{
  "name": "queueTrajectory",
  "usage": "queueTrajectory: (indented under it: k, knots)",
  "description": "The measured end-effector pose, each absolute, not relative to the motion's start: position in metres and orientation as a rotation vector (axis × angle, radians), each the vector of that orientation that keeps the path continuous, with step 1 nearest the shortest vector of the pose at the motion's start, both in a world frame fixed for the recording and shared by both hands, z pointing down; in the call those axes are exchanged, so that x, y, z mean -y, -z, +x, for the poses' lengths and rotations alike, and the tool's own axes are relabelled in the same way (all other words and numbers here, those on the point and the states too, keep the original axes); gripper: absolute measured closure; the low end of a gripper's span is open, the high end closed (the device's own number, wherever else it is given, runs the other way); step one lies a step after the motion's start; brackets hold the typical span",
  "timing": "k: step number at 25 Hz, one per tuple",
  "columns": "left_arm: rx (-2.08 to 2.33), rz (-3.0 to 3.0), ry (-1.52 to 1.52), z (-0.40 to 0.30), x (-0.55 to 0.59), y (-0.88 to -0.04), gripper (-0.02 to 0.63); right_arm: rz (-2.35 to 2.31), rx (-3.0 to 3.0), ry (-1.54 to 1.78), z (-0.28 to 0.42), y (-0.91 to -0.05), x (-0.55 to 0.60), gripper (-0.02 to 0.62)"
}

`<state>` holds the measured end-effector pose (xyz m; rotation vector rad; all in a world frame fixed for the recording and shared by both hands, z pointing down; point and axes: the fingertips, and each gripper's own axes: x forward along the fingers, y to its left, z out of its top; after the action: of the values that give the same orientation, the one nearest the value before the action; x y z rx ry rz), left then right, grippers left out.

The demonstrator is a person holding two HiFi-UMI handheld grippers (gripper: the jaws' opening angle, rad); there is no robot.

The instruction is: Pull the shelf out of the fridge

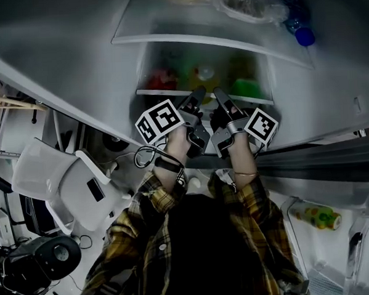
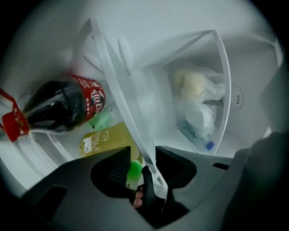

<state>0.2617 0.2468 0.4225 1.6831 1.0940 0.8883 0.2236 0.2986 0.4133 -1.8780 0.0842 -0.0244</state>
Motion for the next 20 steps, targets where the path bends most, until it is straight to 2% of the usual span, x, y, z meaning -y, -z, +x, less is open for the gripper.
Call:
queueTrajectory:
  k: [13, 18, 20]
  knots:
    - [-1.014, 1.615, -0.905, 0.274, -0.249, -0.430, 0.446, -1.803, -0.075, 0.015, 0.233, -0.419, -0.305, 0.461]
    - [-1.029, 1.601, -0.893, 0.273, -0.251, -0.422, 0.526, -1.789, -0.064, 0.002, 0.234, -0.415, -0.305, 0.541]
    - [-1.030, 1.600, -0.891, 0.274, -0.252, -0.419, 0.565, -1.771, -0.066, -0.004, 0.234, -0.415, -0.304, 0.545]
